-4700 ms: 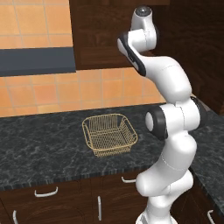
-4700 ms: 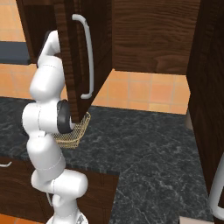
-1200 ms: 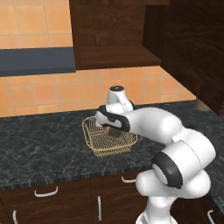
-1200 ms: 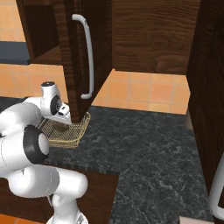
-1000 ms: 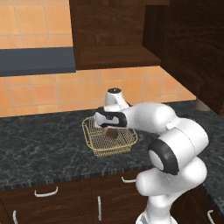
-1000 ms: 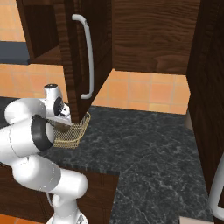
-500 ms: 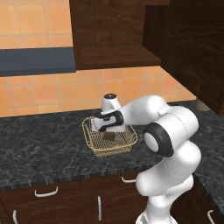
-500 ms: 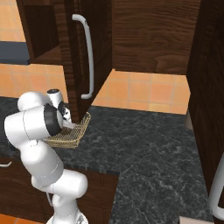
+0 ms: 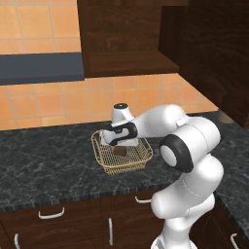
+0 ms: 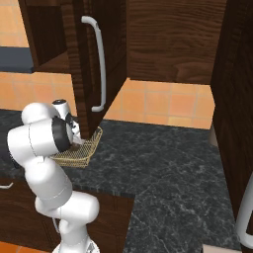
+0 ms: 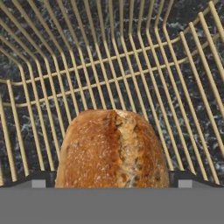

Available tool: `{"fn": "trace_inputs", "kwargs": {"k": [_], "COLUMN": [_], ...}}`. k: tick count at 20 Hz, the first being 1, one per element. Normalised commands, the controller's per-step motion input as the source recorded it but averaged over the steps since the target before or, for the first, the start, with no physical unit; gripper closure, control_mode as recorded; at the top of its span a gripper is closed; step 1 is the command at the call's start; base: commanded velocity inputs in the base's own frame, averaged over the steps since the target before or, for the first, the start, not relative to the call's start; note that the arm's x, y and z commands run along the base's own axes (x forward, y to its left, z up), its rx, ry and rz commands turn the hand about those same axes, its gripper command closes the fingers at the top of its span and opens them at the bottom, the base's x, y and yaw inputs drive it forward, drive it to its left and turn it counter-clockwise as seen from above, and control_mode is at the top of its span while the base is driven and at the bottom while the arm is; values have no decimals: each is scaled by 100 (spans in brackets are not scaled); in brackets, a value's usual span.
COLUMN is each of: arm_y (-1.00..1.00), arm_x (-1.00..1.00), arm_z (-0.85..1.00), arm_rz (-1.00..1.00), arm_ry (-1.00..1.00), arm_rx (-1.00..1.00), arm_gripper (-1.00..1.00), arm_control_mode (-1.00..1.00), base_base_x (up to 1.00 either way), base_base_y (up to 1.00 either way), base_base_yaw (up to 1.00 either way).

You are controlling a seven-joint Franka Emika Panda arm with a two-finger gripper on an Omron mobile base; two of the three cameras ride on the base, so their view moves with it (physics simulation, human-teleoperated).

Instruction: Open the cabinet, pick up the bread from the cabinet and place it in the basket. Then move the basket to the dining counter.

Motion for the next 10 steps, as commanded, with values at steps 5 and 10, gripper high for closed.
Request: {"fn": "trace_inputs", "kwargs": {"k": [5, 10], "arm_y": [0, 0], "arm_x": [0, 0], "arm_z": [10, 29], "arm_rz": [-1, 0], "arm_ry": [-3, -1], "arm_rx": [0, 0], "arm_gripper": [-100, -100], "arm_control_mode": [-100, -100], "base_base_x": [0, 0], "base_base_y": [0, 0], "base_base_yaw": [0, 0]}}
